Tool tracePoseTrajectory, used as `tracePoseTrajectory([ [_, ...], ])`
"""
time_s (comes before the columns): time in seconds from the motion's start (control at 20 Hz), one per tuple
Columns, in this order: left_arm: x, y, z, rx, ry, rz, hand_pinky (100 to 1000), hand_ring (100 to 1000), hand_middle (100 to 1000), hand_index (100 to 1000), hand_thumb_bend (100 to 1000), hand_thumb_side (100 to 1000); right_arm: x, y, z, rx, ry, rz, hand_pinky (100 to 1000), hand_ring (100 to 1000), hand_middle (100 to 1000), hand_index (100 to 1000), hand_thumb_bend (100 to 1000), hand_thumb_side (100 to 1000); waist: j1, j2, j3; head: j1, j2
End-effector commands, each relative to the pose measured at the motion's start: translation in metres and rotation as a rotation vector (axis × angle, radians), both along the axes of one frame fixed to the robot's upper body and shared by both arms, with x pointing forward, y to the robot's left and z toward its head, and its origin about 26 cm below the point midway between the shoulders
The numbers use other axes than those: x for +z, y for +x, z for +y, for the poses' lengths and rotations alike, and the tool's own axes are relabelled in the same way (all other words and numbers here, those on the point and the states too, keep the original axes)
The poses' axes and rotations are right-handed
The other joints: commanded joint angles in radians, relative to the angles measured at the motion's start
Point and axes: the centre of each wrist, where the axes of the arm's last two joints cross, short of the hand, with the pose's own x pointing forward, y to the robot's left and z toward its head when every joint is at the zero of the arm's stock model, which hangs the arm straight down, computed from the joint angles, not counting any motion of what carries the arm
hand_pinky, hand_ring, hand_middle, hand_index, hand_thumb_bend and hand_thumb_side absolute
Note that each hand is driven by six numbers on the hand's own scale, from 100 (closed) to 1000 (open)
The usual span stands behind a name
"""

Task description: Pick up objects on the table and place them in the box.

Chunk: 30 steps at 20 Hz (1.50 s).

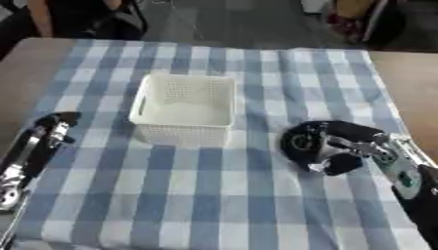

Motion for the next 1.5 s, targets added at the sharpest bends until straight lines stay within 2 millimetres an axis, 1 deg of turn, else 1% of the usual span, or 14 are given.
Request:
tracePoseTrajectory([
  [0.05,0.008,0.002,0.003,-0.008,0.024,-0.022,634,784,792,825,276,1000,0.011,0.004,-0.002,-0.010,-0.010,-0.043,1000,977,934,719,294,661,0.001,-0.011,0.002,-0.004,0.001],
  [0.25,0.008,0.002,0.003,-0.007,0.024,-0.021,634,784,791,825,277,1000,0.014,0.006,0.003,-0.013,-0.001,-0.103,1000,961,914,681,239,626,0.001,-0.012,0.002,-0.005,0.001],
  [0.35,0.008,0.002,0.003,-0.007,0.024,-0.020,634,784,791,825,277,1000,0.014,0.006,0.005,-0.011,0.000,-0.129,1000,961,915,682,241,628,0.001,-0.012,0.003,-0.005,0.001],
  [0.4,0.007,0.002,0.003,-0.007,0.024,-0.020,634,784,791,825,277,1000,0.016,0.007,0.006,-0.010,0.002,-0.144,1000,952,903,656,206,596,0.001,-0.012,0.003,-0.006,0.001],
  [0.8,0.007,0.001,0.003,-0.004,0.023,-0.019,634,784,791,825,277,1000,0.024,0.007,0.013,0.037,-0.031,-0.258,1000,953,899,640,202,595,0.000,-0.012,0.004,-0.005,0.001],
  [1.05,0.007,0.001,0.003,-0.004,0.024,-0.019,635,784,791,825,277,1000,0.024,0.001,0.009,0.063,-0.060,-0.269,1000,962,910,674,282,642,0.000,-0.013,0.004,-0.004,0.001],
  [1.3,0.007,0.001,0.004,-0.003,0.026,-0.019,635,784,791,824,278,1000,0.021,0.001,0.006,0.084,-0.080,-0.223,1000,972,922,698,356,672,-0.001,-0.013,0.002,-0.002,0.001],
  [1.5,0.007,0.001,0.004,-0.002,0.027,-0.018,635,784,791,824,277,1000,0.021,0.001,0.004,0.097,-0.103,-0.192,1000,981,930,710,390,680,-0.001,-0.013,0.002,0.000,0.001],
])
